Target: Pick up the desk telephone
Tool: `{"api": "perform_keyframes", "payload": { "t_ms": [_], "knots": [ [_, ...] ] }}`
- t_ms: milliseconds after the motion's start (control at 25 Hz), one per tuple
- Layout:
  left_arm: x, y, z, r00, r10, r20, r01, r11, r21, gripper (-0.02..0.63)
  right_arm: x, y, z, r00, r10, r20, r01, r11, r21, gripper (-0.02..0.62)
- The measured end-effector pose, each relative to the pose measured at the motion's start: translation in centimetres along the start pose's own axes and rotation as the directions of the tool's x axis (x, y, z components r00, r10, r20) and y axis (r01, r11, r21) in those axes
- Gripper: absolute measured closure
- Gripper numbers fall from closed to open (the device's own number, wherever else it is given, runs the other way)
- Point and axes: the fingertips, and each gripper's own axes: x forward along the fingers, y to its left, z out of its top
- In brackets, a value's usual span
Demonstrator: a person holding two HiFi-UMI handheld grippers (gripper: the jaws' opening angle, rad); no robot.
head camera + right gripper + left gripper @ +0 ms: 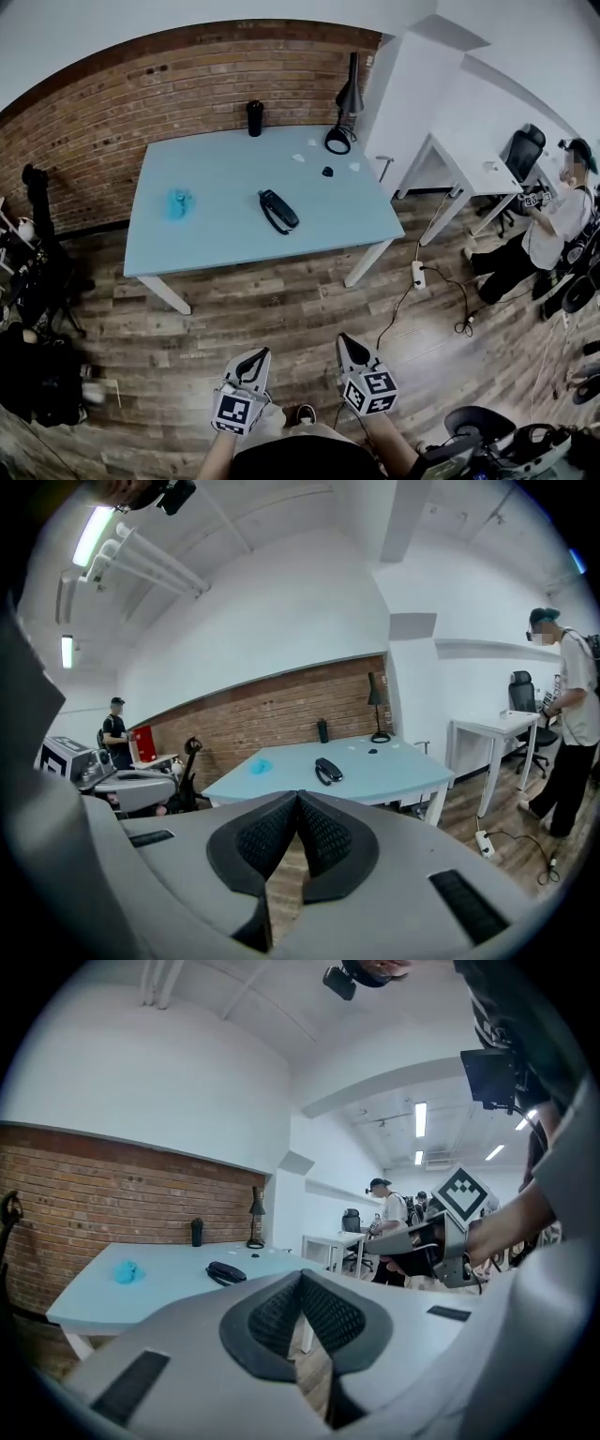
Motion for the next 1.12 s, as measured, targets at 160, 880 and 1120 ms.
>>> {"api": "perform_keyframes", "payload": {
  "t_ms": [160, 880, 1120],
  "knots": [
    [0.0, 2.8, 2.0, 0.996, -0.046, 0.074, 0.051, 0.996, -0.078, 0.581, 2.4, 3.2, 0.8, 1.0, 0.016, -0.014, -0.017, 0.999, -0.049, 0.579],
    [6.8, 11.0, 1.3, 0.999, 0.044, -0.012, -0.045, 0.992, -0.119, 0.581, 14.9, 1.2, 4.4, 0.993, 0.121, -0.015, -0.122, 0.99, -0.077, 0.579],
    [12.6, 11.9, 4.0, 0.997, 0.061, -0.039, -0.064, 0.995, -0.076, 0.58, 18.9, -3.3, 6.3, 0.989, 0.147, -0.01, -0.148, 0.989, -0.028, 0.578]
  ]
}}
